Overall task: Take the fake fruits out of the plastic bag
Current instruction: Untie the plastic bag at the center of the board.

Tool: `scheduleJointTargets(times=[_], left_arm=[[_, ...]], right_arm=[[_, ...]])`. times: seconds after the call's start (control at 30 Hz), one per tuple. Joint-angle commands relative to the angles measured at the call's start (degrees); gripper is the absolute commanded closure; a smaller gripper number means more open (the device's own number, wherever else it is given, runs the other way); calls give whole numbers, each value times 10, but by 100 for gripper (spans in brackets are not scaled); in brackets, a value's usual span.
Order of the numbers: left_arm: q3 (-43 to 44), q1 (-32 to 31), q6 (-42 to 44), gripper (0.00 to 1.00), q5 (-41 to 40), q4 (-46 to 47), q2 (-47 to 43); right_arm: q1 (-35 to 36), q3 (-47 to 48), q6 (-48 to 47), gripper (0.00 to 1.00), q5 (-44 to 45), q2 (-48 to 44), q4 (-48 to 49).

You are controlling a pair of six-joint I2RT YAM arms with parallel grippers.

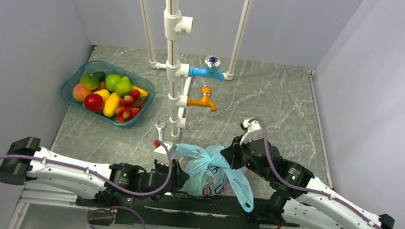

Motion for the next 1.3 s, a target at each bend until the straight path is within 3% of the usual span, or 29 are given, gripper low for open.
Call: scheduleJointTargets(times=[0.0,0.23,0.43,0.63,0.9,1.07,1.27], left_arm=[[98,-11,112,52,-16,-60,32],[280,-11,230,32,-40,-151,160],[350,2,268,30,-46,-179,245],[350,34,273,30,-17,-171,264],[333,48,299,43,29,-103,285],[336,48,285,46,42,-123,302],[312,48,262,67,35,-124,296]], right_arm=[[-4,18,-17,100,-15,4,24],[-4,8,-15,100,-37,15,27],[-4,10,-16,100,-38,8,25],[-4,3,-15,100,-39,0,23],[-4,1,-11,100,-47,-2,21],[-4,3,-7,100,-36,-2,18],[-4,-4,-9,100,-32,-2,21]])
